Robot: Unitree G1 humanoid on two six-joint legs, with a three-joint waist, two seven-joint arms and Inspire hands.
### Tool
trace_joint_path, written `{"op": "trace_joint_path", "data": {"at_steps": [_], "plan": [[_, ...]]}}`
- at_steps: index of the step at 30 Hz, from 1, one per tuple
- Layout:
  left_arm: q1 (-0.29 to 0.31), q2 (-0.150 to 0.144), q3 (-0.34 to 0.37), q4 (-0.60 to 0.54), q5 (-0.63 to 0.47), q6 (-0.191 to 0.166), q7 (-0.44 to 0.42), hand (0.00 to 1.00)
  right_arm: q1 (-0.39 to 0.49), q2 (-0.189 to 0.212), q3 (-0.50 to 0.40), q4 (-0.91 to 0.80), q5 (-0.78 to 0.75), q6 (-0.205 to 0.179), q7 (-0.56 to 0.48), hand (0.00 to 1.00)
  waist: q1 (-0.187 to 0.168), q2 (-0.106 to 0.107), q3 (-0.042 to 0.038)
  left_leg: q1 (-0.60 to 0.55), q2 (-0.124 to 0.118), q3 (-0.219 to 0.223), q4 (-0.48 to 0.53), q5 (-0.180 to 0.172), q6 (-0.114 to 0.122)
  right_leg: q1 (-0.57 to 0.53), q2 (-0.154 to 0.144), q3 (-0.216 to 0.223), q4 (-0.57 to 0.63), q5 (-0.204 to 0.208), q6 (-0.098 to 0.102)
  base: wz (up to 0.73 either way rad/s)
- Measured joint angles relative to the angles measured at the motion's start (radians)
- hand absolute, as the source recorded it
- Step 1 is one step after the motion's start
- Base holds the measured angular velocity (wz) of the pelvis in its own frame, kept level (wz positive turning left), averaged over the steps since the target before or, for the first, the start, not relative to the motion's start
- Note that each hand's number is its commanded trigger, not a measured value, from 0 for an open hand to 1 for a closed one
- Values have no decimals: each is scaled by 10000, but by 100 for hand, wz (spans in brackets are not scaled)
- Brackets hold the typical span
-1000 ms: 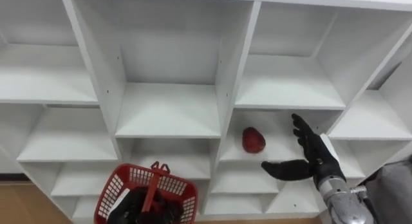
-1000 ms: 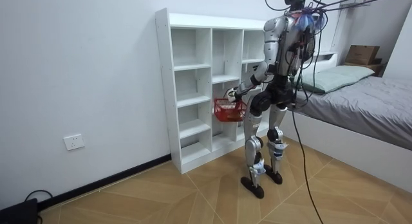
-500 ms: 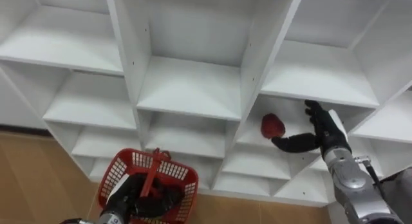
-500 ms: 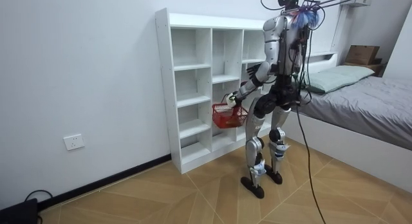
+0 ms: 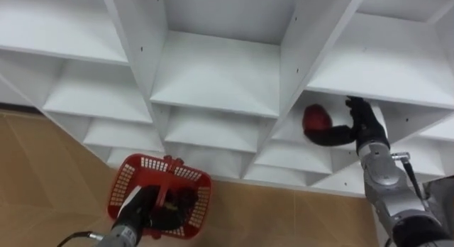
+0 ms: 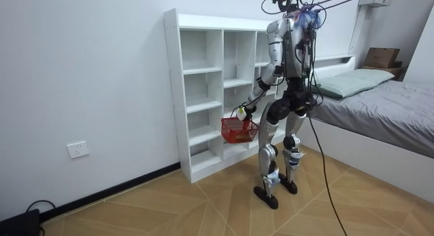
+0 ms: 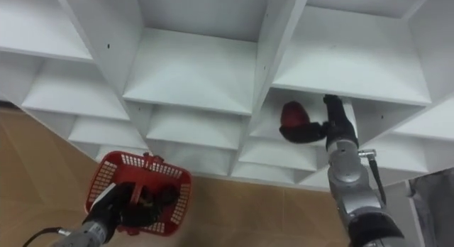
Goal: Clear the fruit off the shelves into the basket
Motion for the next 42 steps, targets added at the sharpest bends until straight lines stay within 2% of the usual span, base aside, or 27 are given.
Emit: {"op": "trace_joint_path", "data": {"at_steps": [8,11,15,23,28,42], "plan": [[-265,-177,-34,83,-115,41,300,100,-819,7,83,14,-694,7,-403,0,34,164,110,-173,-14,59,15,1,1,-270,-17,78,63,10,-15,-3],[-262,-309,-45,83,-116,168,366,100,-857,12,81,13,-820,22,-403,0,48,165,110,-268,-39,83,20,25,-1,-434,-43,114,202,16,-22,-1],[-267,-439,-136,82,-111,232,432,100,-998,29,82,10,-1166,264,-406,0,7,187,98,-463,-88,201,16,97,30,-751,-91,282,350,16,-22,-8],[-316,-456,-314,386,-103,281,597,100,-1003,98,73,-17,-1223,399,-606,0,0,239,86,-561,-141,288,-5,149,74,-923,-139,376,337,35,8,-3],[-317,-480,-475,455,-106,390,611,100,-999,126,74,-7,-1247,420,-628,0,-7,434,70,-596,-169,279,-5,176,114,-931,-187,342,339,51,35,1],[-343,-514,-919,446,-340,414,630,100,-983,128,489,681,-1148,425,-585,0,26,498,46,-854,-160,393,75,192,116,-1237,-212,351,532,59,26,0]]}}
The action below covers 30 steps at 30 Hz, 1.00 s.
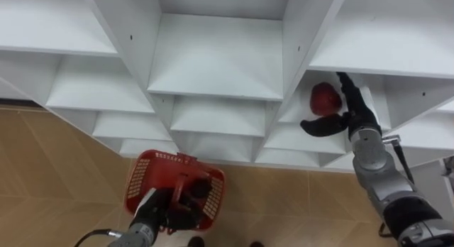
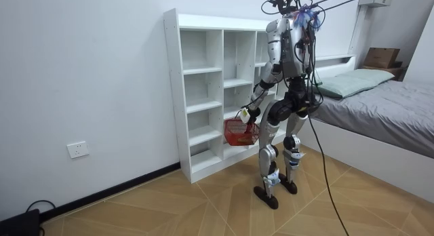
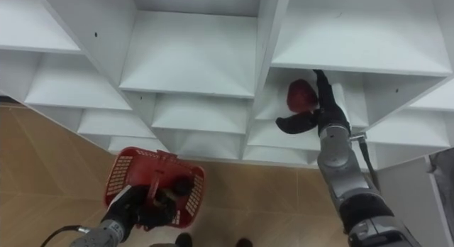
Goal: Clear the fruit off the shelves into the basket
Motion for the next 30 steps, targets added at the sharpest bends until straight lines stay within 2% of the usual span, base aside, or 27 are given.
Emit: {"op": "trace_joint_path", "data": {"at_steps": [6,12,20,25,30], "plan": [[-2,-71,-226,-5,-174,2,15,100,-2,-12,57,-2,10,-2,-1,0,-6,164,-82,11,-5,56,-10,11,11,-36,-16,27,10,0,-2,0],[-26,-94,-253,-6,-186,3,14,100,0,-16,115,8,-50,-1,91,0,-50,168,-81,23,-5,128,-10,28,22,-52,-23,76,14,0,-2,-1],[-75,-149,-251,-6,-178,14,19,100,-1,-16,115,17,-98,0,96,0,-61,154,-64,26,-1,134,-13,30,26,-49,-28,81,6,1,-1,0],[-122,-202,-253,-7,-181,15,178,100,-13,-16,110,15,-99,-13,58,0,-62,152,10,14,2,135,-11,30,26,-49,-28,80,-4,1,0,0],[-211,-272,-252,-6,-181,15,248,100,-17,-12,109,10,-151,-38,-45,0,-53,152,32,-4,4,142,-11,30,27,-72,-32,93,-8,2,4,0]]}}
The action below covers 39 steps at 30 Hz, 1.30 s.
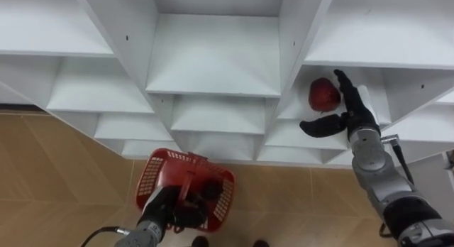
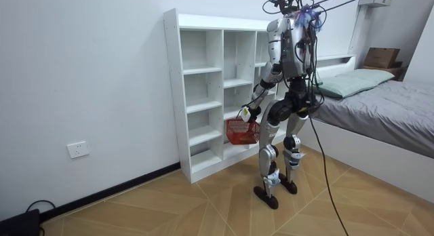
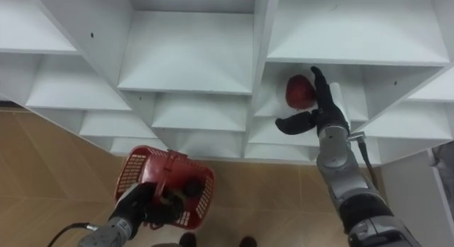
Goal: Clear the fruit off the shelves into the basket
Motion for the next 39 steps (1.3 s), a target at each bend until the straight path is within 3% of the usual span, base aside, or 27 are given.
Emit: {"op": "trace_joint_path", "data": {"at_steps": [25,33,39], "plan": [[-180,-125,-216,2,-27,19,221,100,-178,30,-26,-24,-279,-52,-497,0,-80,-3,3,-306,-27,13,-37,63,53,-351,-68,13,82,23,29,0],[-227,-257,-218,0,-25,18,342,100,-279,78,-25,-43,-278,-93,-517,0,-241,-151,90,-433,-157,12,-31,115,94,-525,-156,16,201,17,43,0],[-270,-258,-218,0,-24,18,346,100,-280,96,-25,-54,-478,-183,-556,0,-297,-160,85,-530,-153,9,-14,118,100,-608,-166,14,204,25,56,0]]}}
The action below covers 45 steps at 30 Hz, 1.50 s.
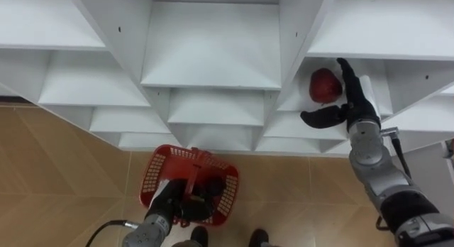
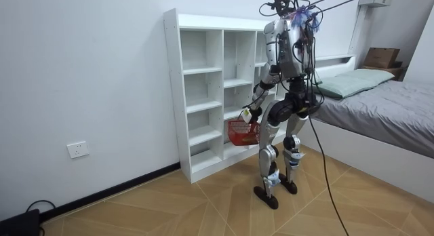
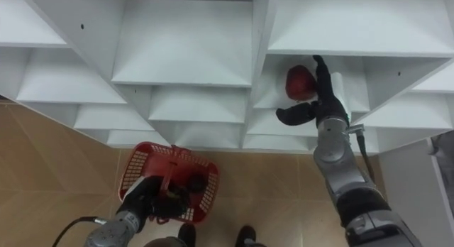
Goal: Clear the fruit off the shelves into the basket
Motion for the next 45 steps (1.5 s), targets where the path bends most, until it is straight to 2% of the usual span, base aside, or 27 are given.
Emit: {"op": "trace_joint_path", "data": {"at_steps": [1,2,3,4,13,25,28,34,45], "plan": [[-25,1,0,0,1,0,0,100,0,1,1,0,-2,-3,6,4,-6,-2,-1,-2,1,0,0,0,0,-2,0,-2,1,0,0,0],[-42,1,0,0,1,0,0,100,-1,0,1,0,-2,-2,10,48,-6,-3,-2,-2,1,-1,0,0,0,-2,0,-2,1,0,0,0],[-94,2,0,1,1,0,0,100,-1,1,1,0,0,0,16,76,-6,-3,-2,-2,0,0,0,0,0,-2,0,-2,2,0,0,0],[-149,2,1,2,3,0,-1,100,-2,1,-1,0,-1,2,25,100,-8,-4,-3,-2,-5,-14,2,0,0,-1,0,-6,2,1,0,0],[-213,5,1,8,12,6,-19,100,-119,-53,-595,4,12,119,-94,100,-60,-18,-14,14,-1,-50,11,1,-1,20,15,-12,-1,9,-3,0],[-213,-23,-7,135,11,172,-9,100,-108,144,-592,35,822,226,27,100,-86,-12,-16,12,-7,-29,8,4,-4,26,12,-18,-16,17,-1,0],[-222,17,-198,135,3,192,10,100,-108,149,-587,34,1139,226,60,100,-87,-10,-17,12,-8,-24,10,6,-2,25,12,-13,-15,17,-1,0],[-264,14,-311,149,1,192,22,100,-105,277,-588,32,1600,186,162,100,-244,15,-28,13,-9,-23,10,6,-2,24,12,-10,-16,17,-1,0],[-348,-131,-374,198,-2,191,46,100,-73,313,-596,47,1978,139,433,100,-257,163,-89,47,0,18,10,6,-1,23,14,38,10,27,4,0]]}}
